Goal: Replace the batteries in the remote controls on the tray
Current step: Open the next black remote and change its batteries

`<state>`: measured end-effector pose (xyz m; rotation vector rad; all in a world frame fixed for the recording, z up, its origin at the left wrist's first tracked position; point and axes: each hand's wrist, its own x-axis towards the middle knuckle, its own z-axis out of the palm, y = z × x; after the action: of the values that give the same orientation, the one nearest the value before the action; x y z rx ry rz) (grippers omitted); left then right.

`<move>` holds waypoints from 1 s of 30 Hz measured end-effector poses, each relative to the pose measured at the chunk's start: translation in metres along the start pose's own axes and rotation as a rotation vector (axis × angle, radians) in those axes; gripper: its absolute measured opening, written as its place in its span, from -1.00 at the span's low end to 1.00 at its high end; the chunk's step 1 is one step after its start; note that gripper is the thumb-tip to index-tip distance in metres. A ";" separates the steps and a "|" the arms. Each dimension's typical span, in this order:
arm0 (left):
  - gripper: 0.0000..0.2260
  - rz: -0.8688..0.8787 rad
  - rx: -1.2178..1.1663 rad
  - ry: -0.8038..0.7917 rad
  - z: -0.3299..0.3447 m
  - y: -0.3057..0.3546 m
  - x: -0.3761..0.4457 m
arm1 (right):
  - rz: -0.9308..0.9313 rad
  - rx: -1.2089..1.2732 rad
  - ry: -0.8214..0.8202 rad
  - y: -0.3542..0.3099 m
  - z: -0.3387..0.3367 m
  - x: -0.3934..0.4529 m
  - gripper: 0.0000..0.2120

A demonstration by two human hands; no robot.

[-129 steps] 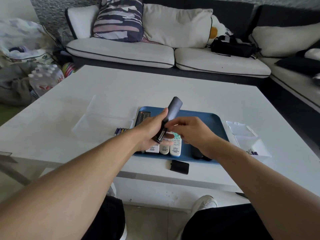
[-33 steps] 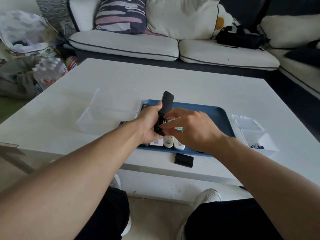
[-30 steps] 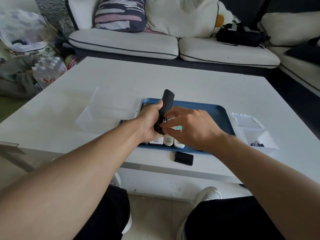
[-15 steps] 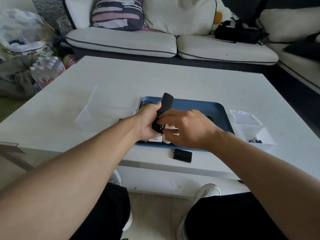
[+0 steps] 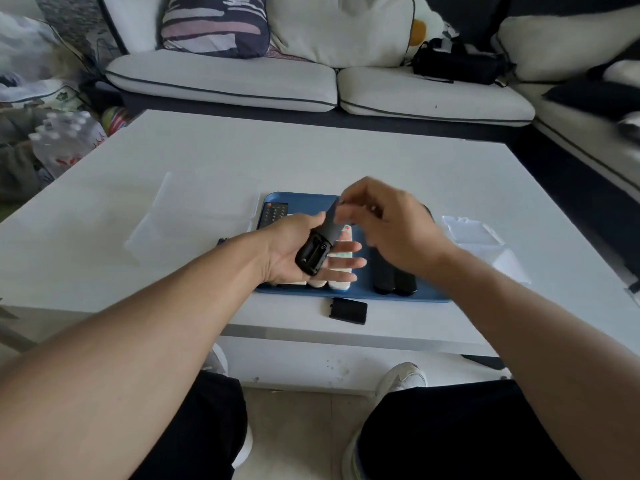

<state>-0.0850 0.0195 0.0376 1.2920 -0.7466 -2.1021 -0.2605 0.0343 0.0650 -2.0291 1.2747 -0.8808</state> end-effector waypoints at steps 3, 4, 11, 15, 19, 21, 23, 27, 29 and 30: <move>-0.52 0.008 -0.064 0.021 0.007 0.000 0.012 | 0.334 0.132 0.007 0.029 -0.047 0.000 -0.92; -0.51 0.008 -0.064 0.016 0.009 -0.001 0.016 | 0.446 0.156 -0.020 0.042 -0.063 -0.005 -0.90; -0.55 -0.013 -0.089 0.002 0.029 -0.004 0.037 | 0.786 -0.171 0.082 0.127 -0.128 -0.037 -0.88; -0.53 -0.018 -0.106 0.013 0.039 -0.003 0.047 | 0.732 -0.614 -0.027 0.150 -0.131 -0.040 -0.82; -0.53 -0.017 -0.117 0.035 0.044 -0.004 0.052 | 0.662 -0.776 -0.108 0.158 -0.123 -0.037 -0.83; -0.54 -0.013 -0.109 0.041 0.045 -0.004 0.054 | 0.656 -0.828 -0.108 0.163 -0.118 -0.034 -0.82; -0.54 -0.009 -0.105 0.049 0.045 -0.004 0.054 | 0.676 -0.853 -0.090 0.166 -0.112 -0.033 -0.83; -0.53 0.022 -0.073 0.086 0.044 -0.004 0.053 | 0.669 -0.924 -0.131 0.169 -0.101 -0.036 -0.90; -0.52 0.052 -0.039 0.118 0.043 -0.004 0.053 | 0.677 -0.911 -0.121 0.171 -0.099 -0.037 -0.81; -0.52 0.064 -0.026 0.131 0.043 -0.004 0.053 | 0.676 -0.906 -0.118 0.171 -0.099 -0.038 -0.78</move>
<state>-0.1446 -0.0082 0.0194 1.3583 -0.6925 -1.9496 -0.4410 -0.0076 -0.0121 -1.9208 2.3489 0.1884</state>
